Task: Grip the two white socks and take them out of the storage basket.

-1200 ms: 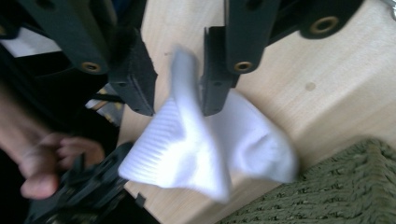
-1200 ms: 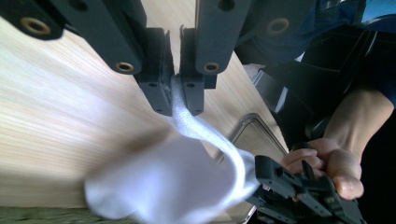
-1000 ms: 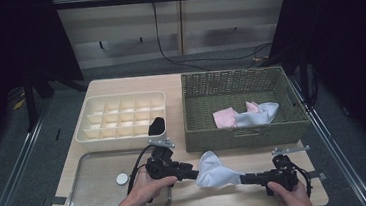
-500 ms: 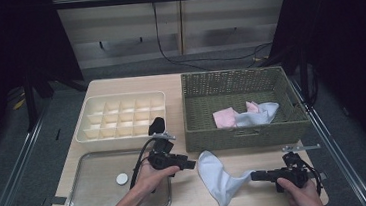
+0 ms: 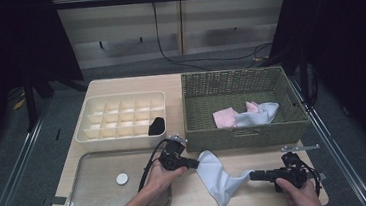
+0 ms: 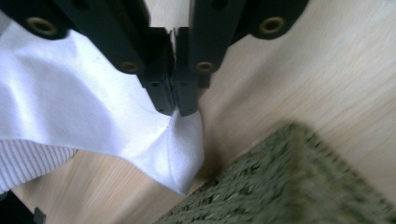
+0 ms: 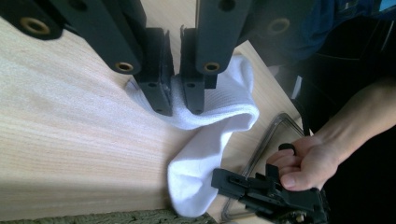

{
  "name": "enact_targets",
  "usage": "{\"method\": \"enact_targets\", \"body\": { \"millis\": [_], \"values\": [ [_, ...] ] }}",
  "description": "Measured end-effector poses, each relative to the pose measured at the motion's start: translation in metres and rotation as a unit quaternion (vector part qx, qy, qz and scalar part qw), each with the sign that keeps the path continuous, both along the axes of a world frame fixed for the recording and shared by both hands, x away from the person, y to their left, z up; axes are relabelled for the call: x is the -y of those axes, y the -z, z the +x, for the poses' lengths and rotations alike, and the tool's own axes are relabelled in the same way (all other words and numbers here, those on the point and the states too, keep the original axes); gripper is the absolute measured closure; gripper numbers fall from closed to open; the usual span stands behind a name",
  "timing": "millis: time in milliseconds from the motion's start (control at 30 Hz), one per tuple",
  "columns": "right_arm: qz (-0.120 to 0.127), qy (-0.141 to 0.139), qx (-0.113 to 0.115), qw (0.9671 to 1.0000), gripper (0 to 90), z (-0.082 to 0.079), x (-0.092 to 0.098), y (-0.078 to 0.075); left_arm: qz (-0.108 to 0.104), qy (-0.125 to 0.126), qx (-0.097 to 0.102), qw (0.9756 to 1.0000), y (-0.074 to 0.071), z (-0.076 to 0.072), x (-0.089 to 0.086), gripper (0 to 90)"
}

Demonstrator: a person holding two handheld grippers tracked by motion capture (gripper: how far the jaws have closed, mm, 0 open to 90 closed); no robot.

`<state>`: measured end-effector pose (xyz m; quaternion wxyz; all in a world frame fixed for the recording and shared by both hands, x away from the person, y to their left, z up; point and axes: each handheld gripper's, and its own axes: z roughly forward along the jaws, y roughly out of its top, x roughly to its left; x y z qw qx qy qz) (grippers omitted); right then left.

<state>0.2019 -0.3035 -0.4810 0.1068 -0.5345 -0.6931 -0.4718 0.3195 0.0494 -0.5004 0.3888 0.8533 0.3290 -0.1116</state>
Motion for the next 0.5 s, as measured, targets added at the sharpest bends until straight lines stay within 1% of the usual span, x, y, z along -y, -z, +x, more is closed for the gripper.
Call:
{"method": "enact_targets", "body": {
  "millis": [33, 67, 100, 133, 233, 300, 333, 367, 400, 433, 467, 500],
  "values": [
    [0.001, 0.001, 0.0, 1.0, 84.0, 0.0, 0.001, 0.0, -0.004, -0.002, -0.004, 1.0, -0.001, -0.001, -0.003, 89.1],
    [0.002, 0.002, 0.001, 1.0, 84.0, 0.0, 0.001, 0.0, -0.004, -0.001, 0.002, 1.0, -0.004, -0.003, -0.006, 89.3],
    [0.002, 0.004, 0.003, 1.0, 84.0, 0.0, 0.002, -0.001, -0.007, -0.004, 0.001, 1.0, -0.007, -0.005, -0.011, 89.4],
    [0.002, 0.006, 0.0, 1.0, 84.0, -0.001, 0.003, -0.002, -0.013, -0.006, 0.0, 0.9999, -0.01, -0.006, -0.015, 89.4],
    [0.002, 0.014, 0.004, 0.9999, 84.0, -0.002, 0.006, -0.003, -0.027, -0.011, 0.001, 0.9996, -0.017, -0.013, -0.03, 89.4],
    [0.001, 0.017, 0.002, 0.9999, 84.0, -0.003, 0.008, -0.004, -0.03, -0.011, 0.001, 0.9995, -0.018, -0.015, -0.033, 89.4],
    [-0.005, 0.022, 0.001, 0.9997, 84.0, -0.003, 0.009, -0.005, -0.033, -0.01, 0.001, 0.9994, -0.019, -0.021, -0.04, 89.4],
    [-0.005, 0.022, 0.001, 0.9997, 84.0, -0.003, 0.009, -0.005, -0.033, -0.01, 0.001, 0.9994, -0.019, -0.021, -0.04, 89.3],
    [-0.013, 0.022, -0.003, 0.9997, 84.0, 0.0, 0.009, -0.005, -0.035, -0.009, -0.002, 0.9993, -0.018, -0.027, -0.046, 89.4],
    [-0.013, 0.022, -0.003, 0.9997, 84.0, 0.0, 0.009, -0.005, -0.035, -0.009, -0.002, 0.9993, -0.018, -0.027, -0.046, 89.4],
    [-0.025, 0.021, 0.001, 0.9995, 83.6, 0.005, 0.007, -0.004, -0.027, -0.004, -0.001, 0.9996, -0.018, -0.033, -0.05, 89.4],
    [-0.032, 0.022, 0.008, 0.9992, 83.6, 0.008, 0.005, -0.003, -0.032, -0.006, 0.0, 0.9995, -0.018, -0.036, -0.052, 89.4]
  ]
}}
